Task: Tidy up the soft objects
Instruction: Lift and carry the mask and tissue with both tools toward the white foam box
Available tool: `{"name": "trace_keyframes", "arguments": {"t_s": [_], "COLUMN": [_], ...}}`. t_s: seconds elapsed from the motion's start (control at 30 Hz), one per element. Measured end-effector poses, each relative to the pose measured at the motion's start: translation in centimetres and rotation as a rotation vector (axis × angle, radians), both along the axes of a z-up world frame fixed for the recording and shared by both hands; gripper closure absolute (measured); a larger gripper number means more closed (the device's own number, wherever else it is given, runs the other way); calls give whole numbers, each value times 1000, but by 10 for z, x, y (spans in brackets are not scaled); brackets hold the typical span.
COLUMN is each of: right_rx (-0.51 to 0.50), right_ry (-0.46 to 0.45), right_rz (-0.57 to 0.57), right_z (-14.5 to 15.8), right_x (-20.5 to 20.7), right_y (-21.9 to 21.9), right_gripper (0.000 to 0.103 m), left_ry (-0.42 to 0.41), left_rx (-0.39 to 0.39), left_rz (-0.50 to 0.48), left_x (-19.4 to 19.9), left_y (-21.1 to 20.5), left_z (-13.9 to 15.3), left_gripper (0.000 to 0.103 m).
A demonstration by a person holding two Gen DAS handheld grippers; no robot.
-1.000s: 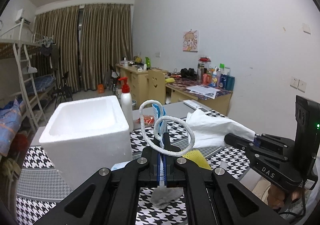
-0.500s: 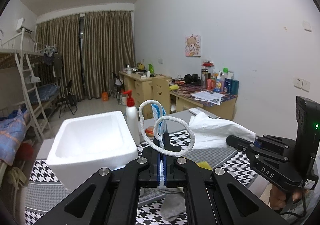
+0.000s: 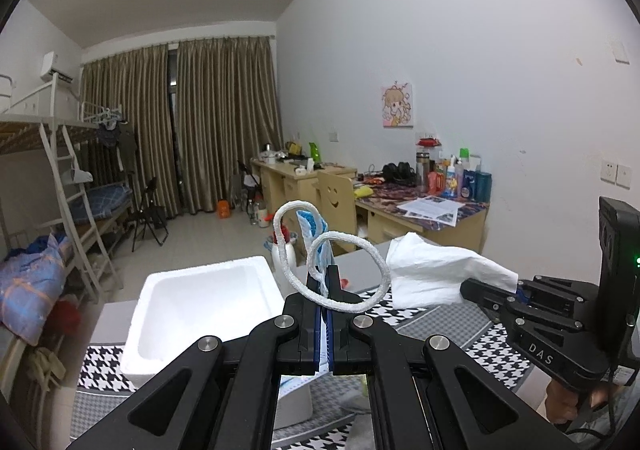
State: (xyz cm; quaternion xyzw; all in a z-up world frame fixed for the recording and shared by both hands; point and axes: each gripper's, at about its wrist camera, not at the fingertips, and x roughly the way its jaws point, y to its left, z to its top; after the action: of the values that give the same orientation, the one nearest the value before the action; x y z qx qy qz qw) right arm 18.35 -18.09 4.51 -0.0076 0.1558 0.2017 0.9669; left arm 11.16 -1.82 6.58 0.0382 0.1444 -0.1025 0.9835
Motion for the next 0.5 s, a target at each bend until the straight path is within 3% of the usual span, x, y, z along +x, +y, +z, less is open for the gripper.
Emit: {"name": "trace_keyframes", "arguments": {"t_s": [0.5], "right_rx": [2], "right_ry": [-12], "right_rz": [40], "right_z": [10], "right_x": [15], "right_y": [18], "right_gripper": [94], "left_ry": [-32], "left_rx": [8], "left_rz": [62], "left_x": [16], "left_y": [18], "left_z": [8], "left_gripper": [102]}}
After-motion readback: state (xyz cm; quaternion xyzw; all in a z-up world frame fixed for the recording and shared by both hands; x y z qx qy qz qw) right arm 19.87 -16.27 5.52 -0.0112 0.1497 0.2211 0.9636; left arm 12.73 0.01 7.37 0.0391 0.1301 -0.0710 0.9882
